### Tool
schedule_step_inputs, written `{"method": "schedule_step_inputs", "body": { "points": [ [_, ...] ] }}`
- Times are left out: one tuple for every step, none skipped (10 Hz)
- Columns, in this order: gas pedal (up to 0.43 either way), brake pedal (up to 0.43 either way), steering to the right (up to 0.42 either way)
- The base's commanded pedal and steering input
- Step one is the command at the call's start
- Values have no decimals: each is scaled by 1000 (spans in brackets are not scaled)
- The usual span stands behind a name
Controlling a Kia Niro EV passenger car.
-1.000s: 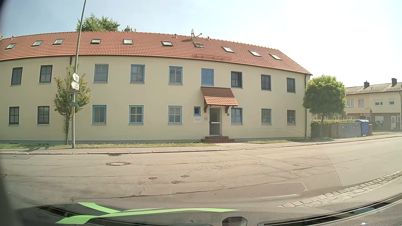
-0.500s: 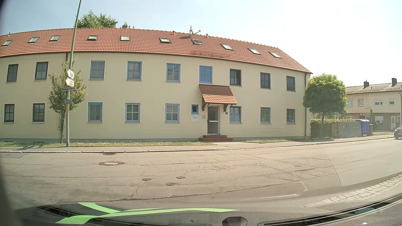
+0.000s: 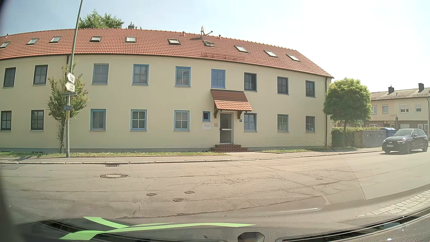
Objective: Follow the waypoints while adhering to traffic rules and regulations
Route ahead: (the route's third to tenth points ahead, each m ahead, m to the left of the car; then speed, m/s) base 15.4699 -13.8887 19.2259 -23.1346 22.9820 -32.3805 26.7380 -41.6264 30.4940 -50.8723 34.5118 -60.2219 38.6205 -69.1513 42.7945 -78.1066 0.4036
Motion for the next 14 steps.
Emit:
{"method": "schedule_step_inputs", "body": {
  "points": [
    [0, 165, 99],
    [0, 165, 99],
    [0, 159, 99],
    [0, 159, 99],
    [0, 152, 99],
    [0, 146, 99],
    [0, 134, 99],
    [0, 116, 99],
    [0, 104, 99],
    [0, 73, 99],
    [0, 0, 99],
    [0, 0, 99],
    [0, 0, 99],
    [0, 0, 99]
  ]
}}
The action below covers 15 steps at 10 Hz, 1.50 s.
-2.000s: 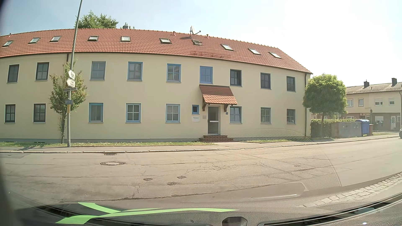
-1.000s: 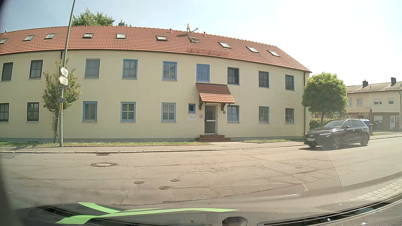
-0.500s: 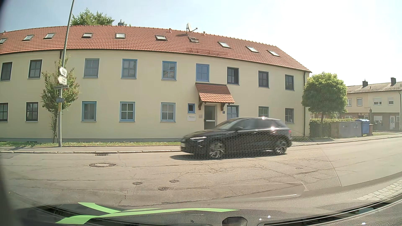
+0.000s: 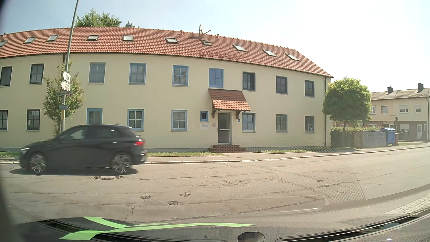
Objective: Follow the waypoints while adhering to traffic rules and regulations
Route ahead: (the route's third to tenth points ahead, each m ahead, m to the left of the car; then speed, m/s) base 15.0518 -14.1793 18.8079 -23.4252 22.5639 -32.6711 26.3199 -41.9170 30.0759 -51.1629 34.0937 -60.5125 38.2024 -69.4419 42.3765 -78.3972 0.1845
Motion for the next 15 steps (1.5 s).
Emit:
{"method": "schedule_step_inputs", "body": {
  "points": [
    [0, 0, 99],
    [0, 0, 99],
    [0, 0, 99],
    [0, 0, 98],
    [0, 0, 100],
    [0, 0, 108],
    [0, 0, 115],
    [0, 0, 125],
    [0, 0, 135],
    [28, 0, 144],
    [39, 0, 152],
    [47, 0, 157],
    [59, 0, 160],
    [67, 0, 165],
    [79, 0, 180]
  ]
}}
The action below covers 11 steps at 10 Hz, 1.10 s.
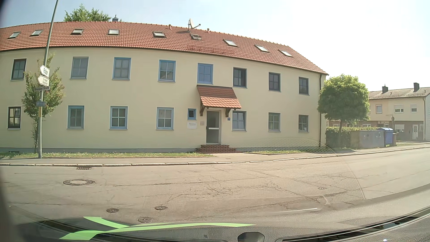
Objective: Follow the waypoints while adhering to traffic rules and regulations
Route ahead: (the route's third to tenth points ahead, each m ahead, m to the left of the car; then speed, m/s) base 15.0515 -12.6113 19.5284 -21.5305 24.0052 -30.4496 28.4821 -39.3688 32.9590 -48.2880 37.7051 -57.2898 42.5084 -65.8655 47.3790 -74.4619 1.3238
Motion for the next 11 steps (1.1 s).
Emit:
{"method": "schedule_step_inputs", "body": {
  "points": [
    [79, 0, 193],
    [98, 0, 205],
    [98, 0, 211],
    [110, 0, 219],
    [118, 0, 227],
    [118, 0, 230],
    [118, 0, 237],
    [118, 0, 251],
    [118, 0, 263],
    [118, 0, 273],
    [118, 0, 294]
  ]
}}
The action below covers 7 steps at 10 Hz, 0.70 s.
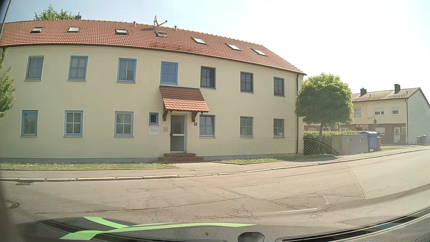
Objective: Follow the waypoints while adhering to traffic rules and regulations
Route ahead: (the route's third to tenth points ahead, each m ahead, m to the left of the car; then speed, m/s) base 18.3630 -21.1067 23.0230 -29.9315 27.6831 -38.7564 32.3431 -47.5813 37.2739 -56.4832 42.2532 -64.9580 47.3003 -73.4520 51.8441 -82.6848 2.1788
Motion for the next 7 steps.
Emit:
{"method": "schedule_step_inputs", "body": {
  "points": [
    [118, 0, 320],
    [110, 0, 340],
    [110, 0, 361],
    [110, 0, 379],
    [110, 0, 390],
    [110, 0, 405],
    [110, 0, 425]
  ]
}}
